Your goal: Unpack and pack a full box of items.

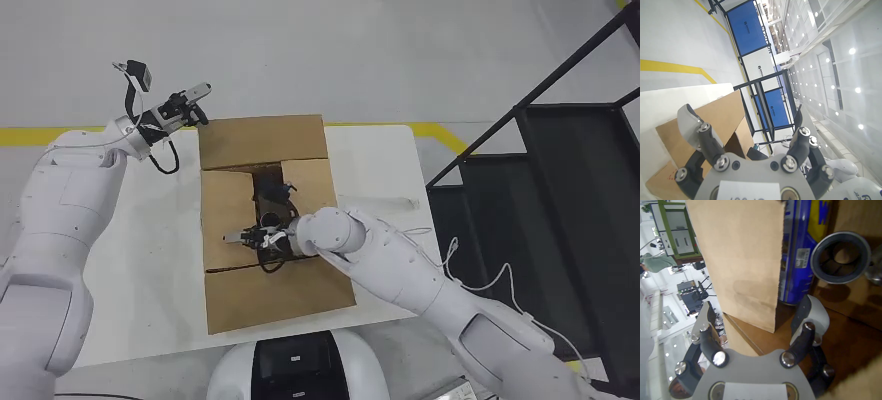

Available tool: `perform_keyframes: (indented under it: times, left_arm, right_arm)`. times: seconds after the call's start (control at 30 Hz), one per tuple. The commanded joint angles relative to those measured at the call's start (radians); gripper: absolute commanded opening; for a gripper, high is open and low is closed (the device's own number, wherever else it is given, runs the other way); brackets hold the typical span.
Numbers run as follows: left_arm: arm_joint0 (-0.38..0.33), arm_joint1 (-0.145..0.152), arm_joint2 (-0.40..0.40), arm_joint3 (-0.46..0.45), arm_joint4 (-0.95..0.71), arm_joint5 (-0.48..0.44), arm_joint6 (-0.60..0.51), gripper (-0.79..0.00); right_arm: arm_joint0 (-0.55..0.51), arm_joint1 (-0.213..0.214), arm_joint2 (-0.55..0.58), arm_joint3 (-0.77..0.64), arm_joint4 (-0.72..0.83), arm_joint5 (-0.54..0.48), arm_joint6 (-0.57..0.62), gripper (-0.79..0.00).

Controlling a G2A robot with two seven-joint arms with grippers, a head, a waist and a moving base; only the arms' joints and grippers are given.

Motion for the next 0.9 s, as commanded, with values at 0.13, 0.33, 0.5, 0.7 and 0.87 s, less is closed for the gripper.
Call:
perform_keyframes:
  times: [0.13,0.33,0.5,0.7,0.87]
  left_arm:
    - [0.026,0.013,-0.027,-0.041,-0.002,0.015,0.041,0.000]
    - [0.067,0.052,-0.097,-0.109,-0.004,-0.008,0.064,0.000]
    - [0.121,0.090,-0.174,-0.194,-0.011,-0.032,0.089,0.000]
    - [0.231,0.141,-0.293,-0.371,-0.078,-0.030,0.034,0.000]
    - [0.334,0.180,-0.399,-0.522,-0.101,0.013,0.001,0.000]
  right_arm:
    - [-0.003,-0.018,0.037,0.059,0.155,-0.163,0.030,0.000]
    - [-0.027,-0.013,0.091,0.017,0.235,-0.253,0.081,0.000]
    - [-0.036,-0.014,0.098,-0.060,0.241,-0.270,0.104,0.000]
    - [-0.001,-0.057,0.018,-0.067,0.254,-0.309,0.040,0.000]
    - [0.059,-0.120,-0.095,-0.006,0.242,-0.346,-0.026,0.000]
